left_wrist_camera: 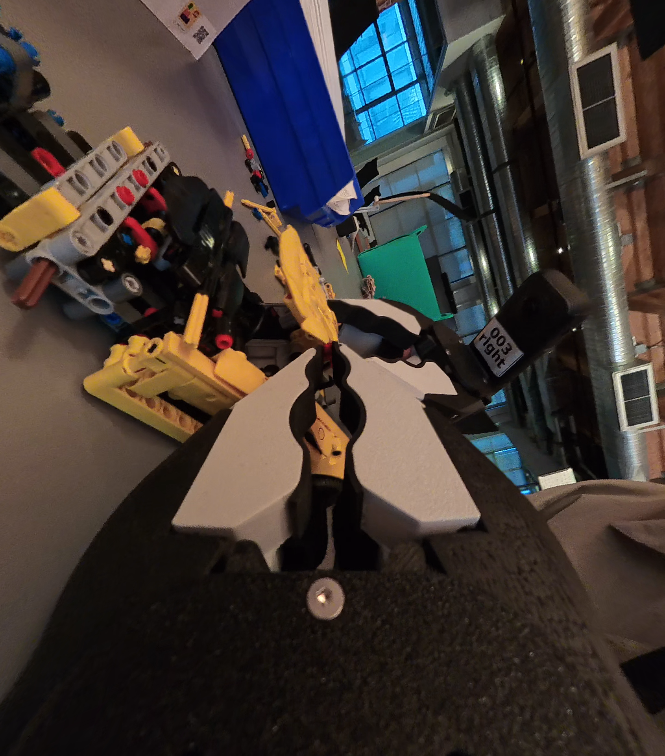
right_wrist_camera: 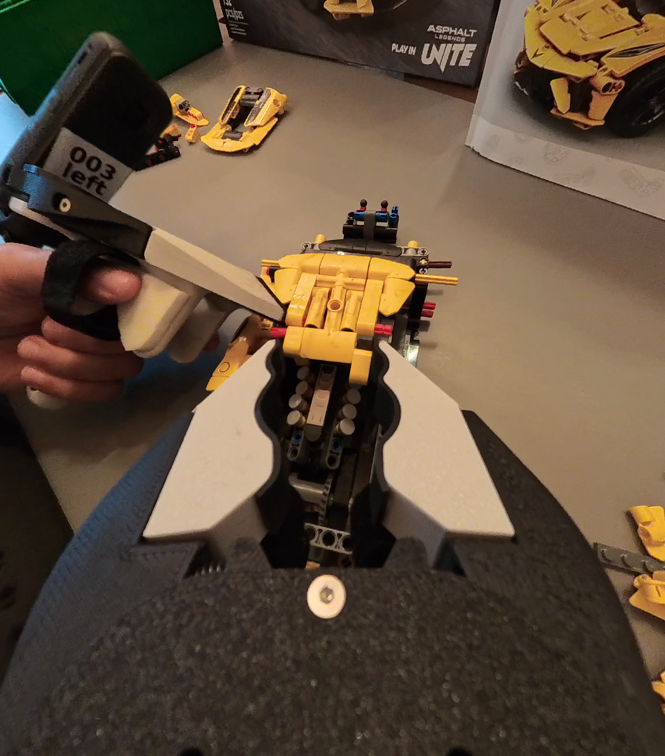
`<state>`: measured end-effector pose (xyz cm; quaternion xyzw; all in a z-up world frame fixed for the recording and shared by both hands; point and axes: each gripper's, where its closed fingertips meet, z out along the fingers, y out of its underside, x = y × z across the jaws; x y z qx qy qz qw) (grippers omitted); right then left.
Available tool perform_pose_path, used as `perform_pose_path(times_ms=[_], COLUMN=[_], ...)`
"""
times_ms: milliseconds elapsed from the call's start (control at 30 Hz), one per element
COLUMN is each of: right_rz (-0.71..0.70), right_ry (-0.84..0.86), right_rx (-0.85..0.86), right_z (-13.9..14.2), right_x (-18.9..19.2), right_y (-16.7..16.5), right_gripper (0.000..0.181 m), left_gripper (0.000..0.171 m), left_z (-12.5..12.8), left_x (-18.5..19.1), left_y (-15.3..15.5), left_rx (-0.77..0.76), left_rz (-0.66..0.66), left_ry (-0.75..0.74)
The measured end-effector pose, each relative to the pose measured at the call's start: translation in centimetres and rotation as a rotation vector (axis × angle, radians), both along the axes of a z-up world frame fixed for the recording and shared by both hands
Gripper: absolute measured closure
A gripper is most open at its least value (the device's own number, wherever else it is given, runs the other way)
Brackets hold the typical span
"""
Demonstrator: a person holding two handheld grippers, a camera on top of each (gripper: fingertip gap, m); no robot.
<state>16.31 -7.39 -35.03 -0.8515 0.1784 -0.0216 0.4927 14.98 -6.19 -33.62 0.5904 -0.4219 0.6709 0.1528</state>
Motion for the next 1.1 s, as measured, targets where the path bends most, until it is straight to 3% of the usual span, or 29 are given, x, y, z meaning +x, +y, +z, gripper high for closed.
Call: perform_pose_path(times_ms=[600, 900, 1100], right_rz=[0.0, 0.022, 0.011], right_ry=[0.016, -0.087, -0.066], right_rx=[0.001, -0.012, -0.022], right_z=[-0.05, -0.03, -0.03], right_x=[-0.25, -0.64, -0.76], right_y=[0.09, -0.56, -0.65], right_gripper=[0.141, 0.141, 0.141], left_gripper=[0.169, 0.17, 0.17], left_z=[-0.05, -0.21, -0.34], left_x=[-0.53, -0.73, -0.76], left_y=[0.24, -0.27, -0.3], left_rx=[-0.021, 0.047, 0.056], left_rz=[0.013, -0.008, -0.006], left_ry=[-0.007, -0.023, -0.006])
